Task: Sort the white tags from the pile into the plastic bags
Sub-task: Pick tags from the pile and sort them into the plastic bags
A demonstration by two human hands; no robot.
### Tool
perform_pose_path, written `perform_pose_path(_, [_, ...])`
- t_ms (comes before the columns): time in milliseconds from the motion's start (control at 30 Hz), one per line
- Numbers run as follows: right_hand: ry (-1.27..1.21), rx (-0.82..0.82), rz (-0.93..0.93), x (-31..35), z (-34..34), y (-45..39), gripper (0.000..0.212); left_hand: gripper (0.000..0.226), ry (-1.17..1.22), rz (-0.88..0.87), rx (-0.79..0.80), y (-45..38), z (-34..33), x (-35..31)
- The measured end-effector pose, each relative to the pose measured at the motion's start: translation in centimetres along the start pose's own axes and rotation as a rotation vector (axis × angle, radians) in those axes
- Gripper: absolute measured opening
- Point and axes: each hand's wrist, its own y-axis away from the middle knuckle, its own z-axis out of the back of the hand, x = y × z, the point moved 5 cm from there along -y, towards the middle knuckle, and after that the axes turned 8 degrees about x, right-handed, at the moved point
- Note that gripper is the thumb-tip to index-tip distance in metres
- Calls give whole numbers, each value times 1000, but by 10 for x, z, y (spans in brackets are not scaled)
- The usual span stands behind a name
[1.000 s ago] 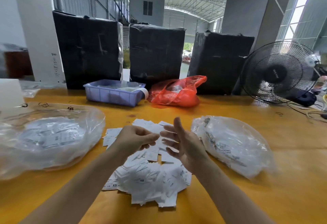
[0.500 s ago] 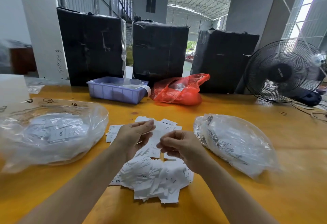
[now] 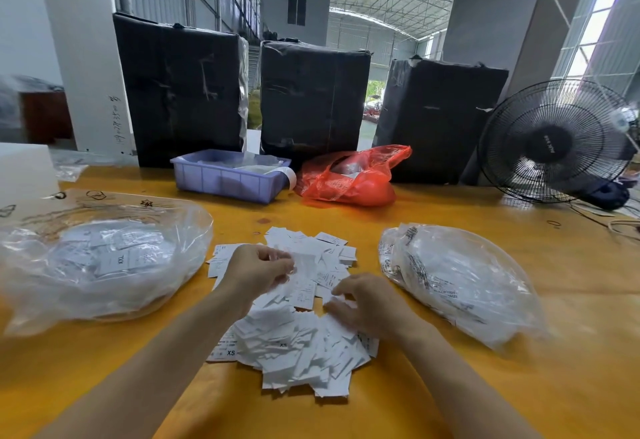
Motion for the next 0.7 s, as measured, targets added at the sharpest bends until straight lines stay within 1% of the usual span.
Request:
perform_pose_path(33, [24,-40,0,1,2,1,33,17,-24,13,11,0,-1,1])
perform_pose_path(67, [19,-85,-8,1,3,1,35,13,-52,27,28,-1,-1,2])
perform_pose_path(100, [-49,-127,-34,0,5,1,34,10,-73,37,46,0,-2,2])
perform_pose_path(200, [-484,-233,-113,-8,13,2,23,14,-95,48,88,0,-4,3])
perform_pose_path(267, [-739,-291,-167,-12,18,4,20,9,-88,45,82,0,-4,3])
perform_pose_path(367, [-1059,-315,-249,-17,18,5,20,2,-66,36,73,1,-4,2])
perform_pose_path(433, [-1206,-316,-269,-17,18,6,21,10,-70,37,84,1,-4,1])
perform_pose_path(533, [-1339,-315,-274,-15,17,6,16,16,-26,67,121,3,-7,1])
perform_pose_path(600, [-1388,-346,-268,-15,17,6,7,13,-6,66,130,5,-9,0])
perform_pose_path(667, [-1396,-414,-266,-17,19,8,14,2,-64,35,140,6,-10,-4])
perform_pose_path(700, [-1373,-443,-260,-17,21,9,18,11,-116,17,157,6,-11,-5])
